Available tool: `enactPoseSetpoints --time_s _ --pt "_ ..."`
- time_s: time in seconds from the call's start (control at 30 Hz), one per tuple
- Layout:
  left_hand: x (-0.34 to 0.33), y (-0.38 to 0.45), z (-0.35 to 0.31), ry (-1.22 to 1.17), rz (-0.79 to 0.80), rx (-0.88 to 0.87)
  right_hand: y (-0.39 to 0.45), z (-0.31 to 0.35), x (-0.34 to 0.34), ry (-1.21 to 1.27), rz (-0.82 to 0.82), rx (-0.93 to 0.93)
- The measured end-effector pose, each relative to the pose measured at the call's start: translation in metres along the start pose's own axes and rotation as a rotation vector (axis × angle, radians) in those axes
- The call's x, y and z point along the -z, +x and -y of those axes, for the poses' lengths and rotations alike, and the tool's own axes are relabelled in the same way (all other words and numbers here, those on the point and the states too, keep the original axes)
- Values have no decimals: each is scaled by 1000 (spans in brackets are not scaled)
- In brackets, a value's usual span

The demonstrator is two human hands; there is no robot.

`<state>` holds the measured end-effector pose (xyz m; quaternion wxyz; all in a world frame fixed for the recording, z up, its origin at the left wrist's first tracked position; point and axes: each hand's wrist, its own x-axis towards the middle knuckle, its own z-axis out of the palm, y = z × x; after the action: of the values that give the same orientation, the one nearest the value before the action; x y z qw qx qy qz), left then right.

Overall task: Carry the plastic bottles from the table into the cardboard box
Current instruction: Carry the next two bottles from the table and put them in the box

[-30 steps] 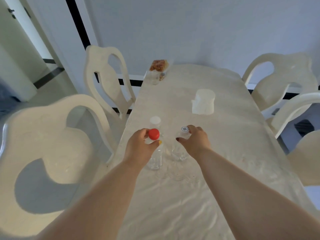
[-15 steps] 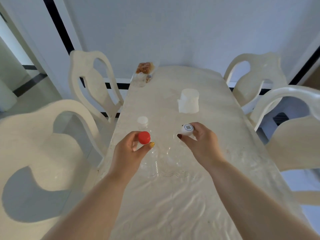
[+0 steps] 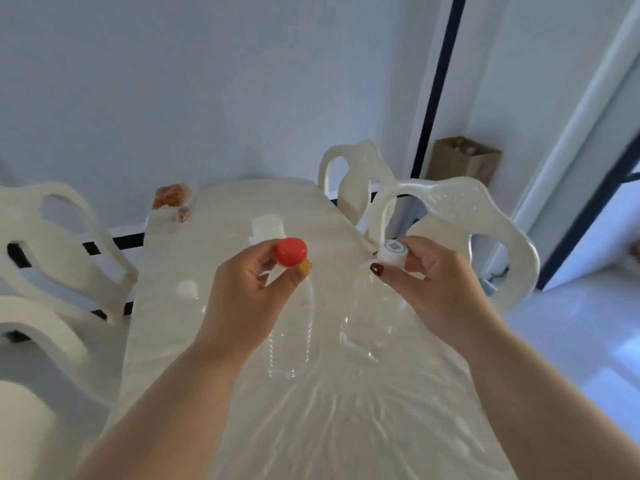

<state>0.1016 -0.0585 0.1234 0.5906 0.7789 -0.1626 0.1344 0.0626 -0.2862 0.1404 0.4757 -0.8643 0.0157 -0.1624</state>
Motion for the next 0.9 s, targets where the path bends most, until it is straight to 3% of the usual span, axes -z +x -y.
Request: enactPoseSetpoints --time_s 0.27,0.47,0.73,0.9 --pt "-97 -12 -66 -144 233 -70 -60 -14 124 -30 -220 -64" --pt "-209 -38 -121 -193 363 -89 -108 -64 236 -87 -347 -134" --pt "-396 -82 -191 -257 361 -79 -160 -149 411 -197 -350 -158" --pt "-466 -79 -213 -265 371 -101 -154 -186 474 -192 -378 -174"
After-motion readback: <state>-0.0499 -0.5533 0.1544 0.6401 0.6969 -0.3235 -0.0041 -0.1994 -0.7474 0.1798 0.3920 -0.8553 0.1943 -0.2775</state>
